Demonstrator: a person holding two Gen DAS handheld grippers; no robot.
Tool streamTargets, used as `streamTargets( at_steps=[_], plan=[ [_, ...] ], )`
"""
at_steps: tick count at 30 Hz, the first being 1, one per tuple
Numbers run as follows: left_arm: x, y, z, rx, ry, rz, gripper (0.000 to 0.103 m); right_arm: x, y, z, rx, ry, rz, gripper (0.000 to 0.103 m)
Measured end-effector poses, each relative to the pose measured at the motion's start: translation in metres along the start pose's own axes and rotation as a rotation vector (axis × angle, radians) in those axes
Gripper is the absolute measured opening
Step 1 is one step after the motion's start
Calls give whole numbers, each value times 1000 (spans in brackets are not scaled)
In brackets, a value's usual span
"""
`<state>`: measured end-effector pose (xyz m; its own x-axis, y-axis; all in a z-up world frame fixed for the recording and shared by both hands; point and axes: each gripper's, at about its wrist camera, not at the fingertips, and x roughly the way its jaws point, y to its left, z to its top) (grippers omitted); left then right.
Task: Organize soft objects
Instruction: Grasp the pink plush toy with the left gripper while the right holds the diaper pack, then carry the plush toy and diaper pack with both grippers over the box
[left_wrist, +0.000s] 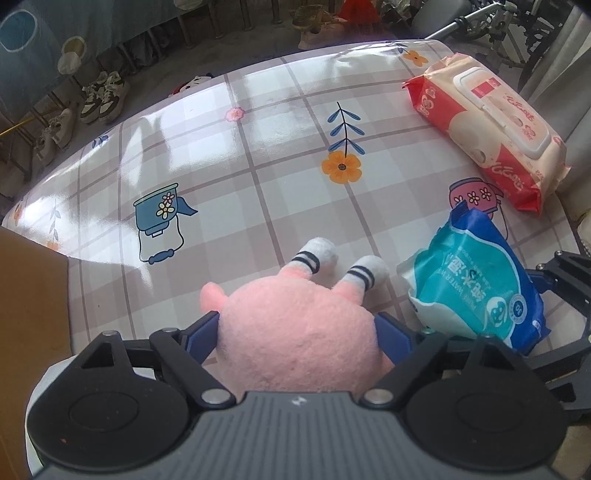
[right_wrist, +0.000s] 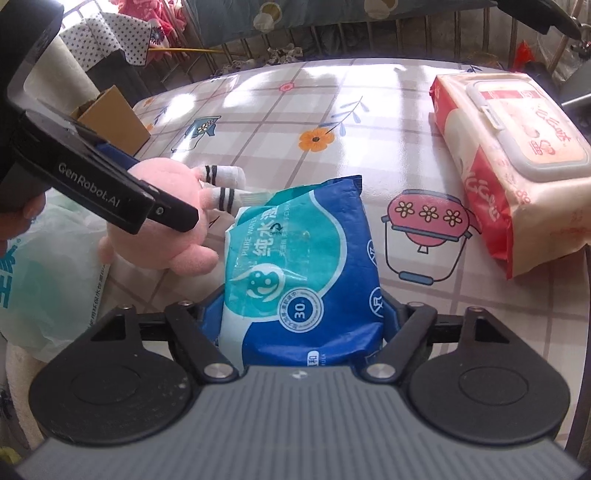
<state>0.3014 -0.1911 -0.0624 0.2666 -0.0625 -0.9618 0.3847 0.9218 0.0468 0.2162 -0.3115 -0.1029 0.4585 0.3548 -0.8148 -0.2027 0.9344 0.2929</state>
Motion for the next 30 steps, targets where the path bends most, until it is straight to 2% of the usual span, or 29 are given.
streamTargets(
  at_steps=[4,11,18,25,30],
  plan=[
    [-6,0,-3,-6,-16,-30,87,-7,-8,-5,59,-15,17,69],
    [-23,-5,-3,13,-87,-2,87,-21,-22,-6,128,-37,22,68],
    [-54,-2,-7,12,-201,47,87,-39,-23,8,156,-72,30,68],
    [-100,16,-21,-28,-331,91,87,-63,2,37,113,-120,47,68],
    [-135,39,-40,-88,-408,107,87,-84,37,62,60,-150,72,68]
  ],
)
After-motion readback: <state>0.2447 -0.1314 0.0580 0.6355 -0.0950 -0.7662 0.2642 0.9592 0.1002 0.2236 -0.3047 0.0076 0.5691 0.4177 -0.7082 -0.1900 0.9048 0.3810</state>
